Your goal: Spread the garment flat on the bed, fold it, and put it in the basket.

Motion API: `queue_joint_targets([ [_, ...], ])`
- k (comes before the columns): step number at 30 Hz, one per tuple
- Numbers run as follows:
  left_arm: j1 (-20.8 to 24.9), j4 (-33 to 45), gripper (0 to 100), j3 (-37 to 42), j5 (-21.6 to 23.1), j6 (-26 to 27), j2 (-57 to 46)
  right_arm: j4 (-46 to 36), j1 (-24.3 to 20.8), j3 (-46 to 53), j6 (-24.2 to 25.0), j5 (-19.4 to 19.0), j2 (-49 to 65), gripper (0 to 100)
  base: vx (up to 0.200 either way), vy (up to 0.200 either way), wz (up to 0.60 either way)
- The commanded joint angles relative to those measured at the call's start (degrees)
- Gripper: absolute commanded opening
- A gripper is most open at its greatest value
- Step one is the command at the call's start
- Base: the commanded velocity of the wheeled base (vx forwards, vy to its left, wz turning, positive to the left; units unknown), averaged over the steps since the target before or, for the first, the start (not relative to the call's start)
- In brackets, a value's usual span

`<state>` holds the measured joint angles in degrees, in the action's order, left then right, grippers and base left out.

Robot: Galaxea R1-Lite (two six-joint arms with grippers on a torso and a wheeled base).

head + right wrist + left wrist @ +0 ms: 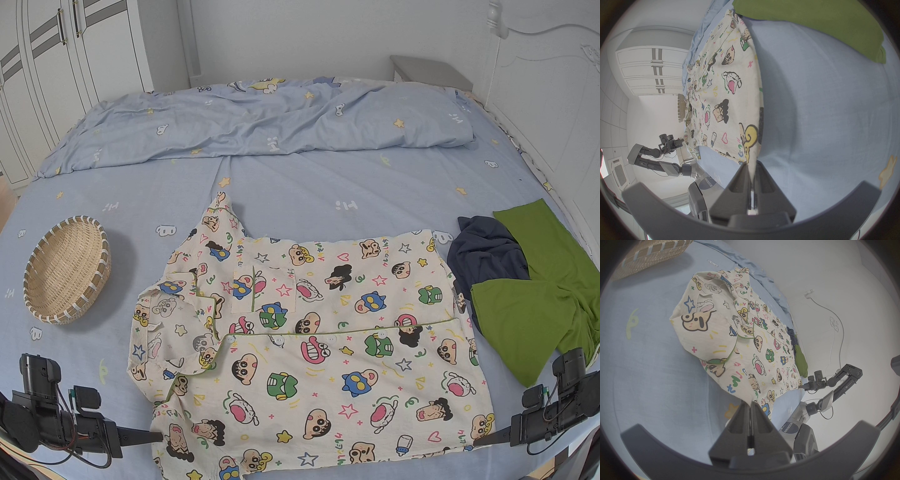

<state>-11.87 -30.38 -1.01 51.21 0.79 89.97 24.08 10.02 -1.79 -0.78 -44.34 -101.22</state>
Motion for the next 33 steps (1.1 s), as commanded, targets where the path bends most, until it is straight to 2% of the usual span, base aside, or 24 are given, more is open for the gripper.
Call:
queue_joint_targets([
  [1, -0.08, -0.03, 0, 1.01, 0.03, 0.0, 0.03, 0.01, 0.26, 0.21, -0.01, -0.05, 0.32, 0, 0.0, 0.0, 0.0],
  [15, -0.52, 0.06, 0, 1.01, 0.38, -0.09, -2.43, 0.97, -1.32, -1.2, -0.27, -0.57, 1.2, 0, 0.0, 0.0, 0.0],
  [20, -0.87, 0.06, 0, 1.01, 0.64, -0.18, -3.75, 0.97, -1.85, -1.55, -0.27, -2.95, 1.99, 0, 0.0, 0.0, 0.0],
  [33, -1.57, -0.03, 0, 0.84, 1.17, -1.06, -6.47, -0.79, -2.81, -4.54, 1.4, -3.12, 4.54, 0, 0.0, 0.0, 0.0],
])
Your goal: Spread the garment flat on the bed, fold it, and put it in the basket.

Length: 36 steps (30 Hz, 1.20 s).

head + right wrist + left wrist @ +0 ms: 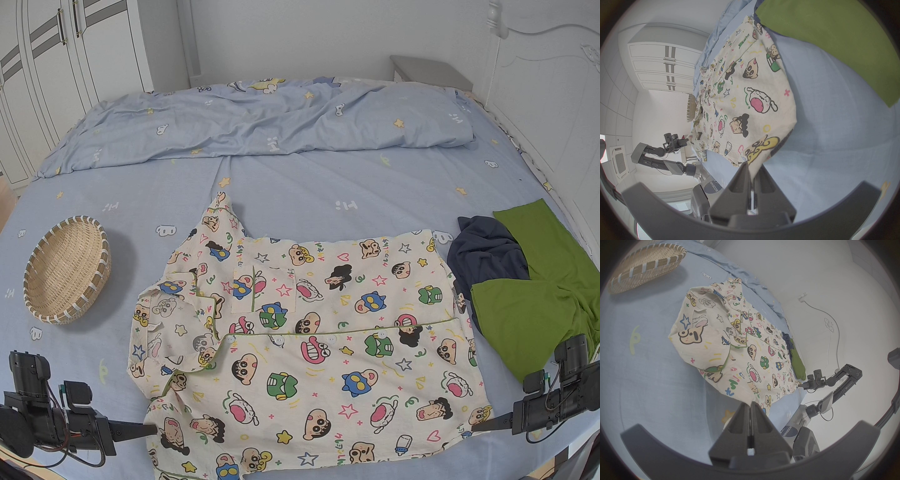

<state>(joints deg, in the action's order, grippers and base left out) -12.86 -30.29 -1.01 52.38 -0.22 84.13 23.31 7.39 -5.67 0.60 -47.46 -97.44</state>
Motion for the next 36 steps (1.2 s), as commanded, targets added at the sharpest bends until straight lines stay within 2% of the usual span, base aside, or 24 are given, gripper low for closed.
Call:
queue_joint_targets([
  [1, -0.85, -0.2, 0, 0.66, 0.0, -0.04, -0.63, -0.02, -0.18, -0.84, 0.02, 0.0, 0.85, 0, 0.0, 0.0, 0.0],
  [8, -0.85, -0.56, 0, 0.13, 0.09, -2.24, -3.53, -1.86, -0.71, -3.38, 1.6, -0.53, 3.31, 0, 0.0, 0.0, 0.0],
  [12, 0.29, -0.82, 0, -2.24, 0.09, -9.98, -8.63, -4.41, -1.32, -6.28, 3.09, -1.41, 5.42, 0, 0.0, 0.0, 0.0],
  [17, 4.25, -0.91, 0, -6.28, 0.0, -19.38, -10.47, -8.1, -2.82, -10.15, 4.5, -1.41, 6.91, 0, 0.0, 0.0, 0.0],
  [36, 3.72, -2.14, 0, -10.68, -0.44, -20.17, -8.63, -9.07, -2.99, -19.2, 6.43, -1.23, 5.95, 0, 0.0, 0.0, 0.0],
])
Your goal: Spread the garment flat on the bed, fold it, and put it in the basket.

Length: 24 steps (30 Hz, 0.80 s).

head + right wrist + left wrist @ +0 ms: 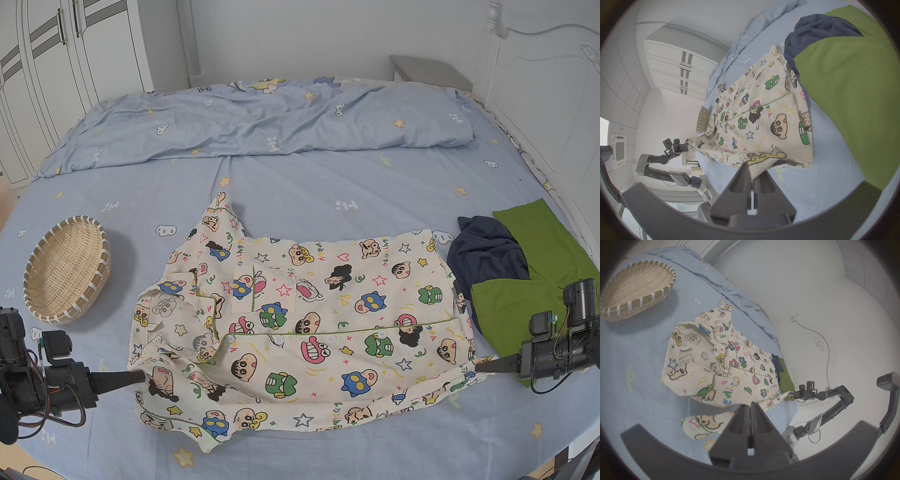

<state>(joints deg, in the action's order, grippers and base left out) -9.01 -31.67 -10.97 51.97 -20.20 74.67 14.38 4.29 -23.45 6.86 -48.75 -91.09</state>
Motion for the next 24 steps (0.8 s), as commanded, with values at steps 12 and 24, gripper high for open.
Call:
queue_joint_targets([
  [12, -1.45, -4.19, 0, -3.44, -0.11, -3.88, 4.35, 0.12, -0.16, -5.9, -0.18, 0.15, -4.89, 0, 0.0, 0.0, 0.0],
  [24, -1.19, -13.59, 0, -3.44, -0.29, -5.99, 11.99, -0.15, -1.21, -12.58, -0.01, 0.76, -9.99, 0, 0.0, 0.0, 0.0],
])
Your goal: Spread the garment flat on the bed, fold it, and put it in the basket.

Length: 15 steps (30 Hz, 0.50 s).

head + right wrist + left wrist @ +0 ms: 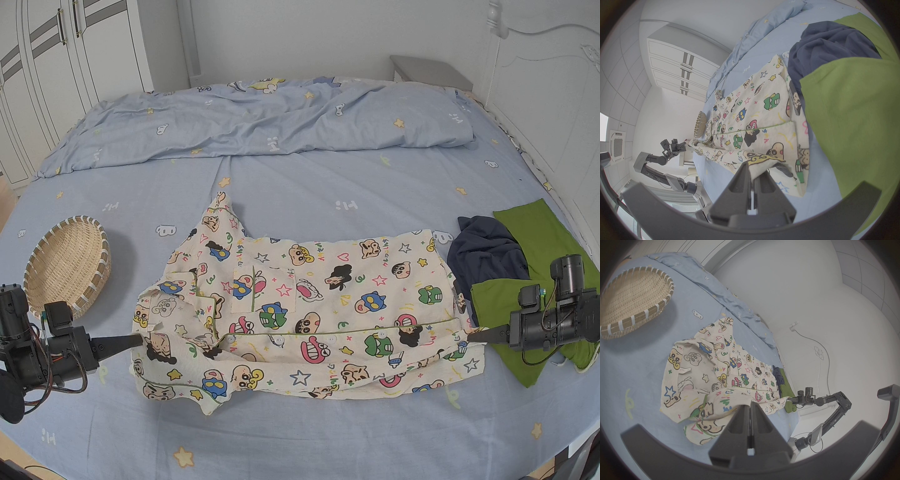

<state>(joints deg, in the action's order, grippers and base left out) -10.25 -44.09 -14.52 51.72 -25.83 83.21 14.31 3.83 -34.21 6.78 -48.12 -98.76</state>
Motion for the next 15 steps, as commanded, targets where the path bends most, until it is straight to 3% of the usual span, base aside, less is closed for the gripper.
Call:
queue_joint_targets([
  [1, 0.06, -1.43, 0, 0.28, -0.04, -0.36, 3.97, 0.01, -0.84, -1.92, 0.08, 0.13, -2.58, 0, 0.0, 0.0, 0.0],
  [15, -1.26, -9.26, 0, 0.28, -1.45, -0.27, 11.62, 0.81, -0.4, -2.27, -0.45, 0.13, -4.78, 0, 0.0, 0.0, 0.0],
])
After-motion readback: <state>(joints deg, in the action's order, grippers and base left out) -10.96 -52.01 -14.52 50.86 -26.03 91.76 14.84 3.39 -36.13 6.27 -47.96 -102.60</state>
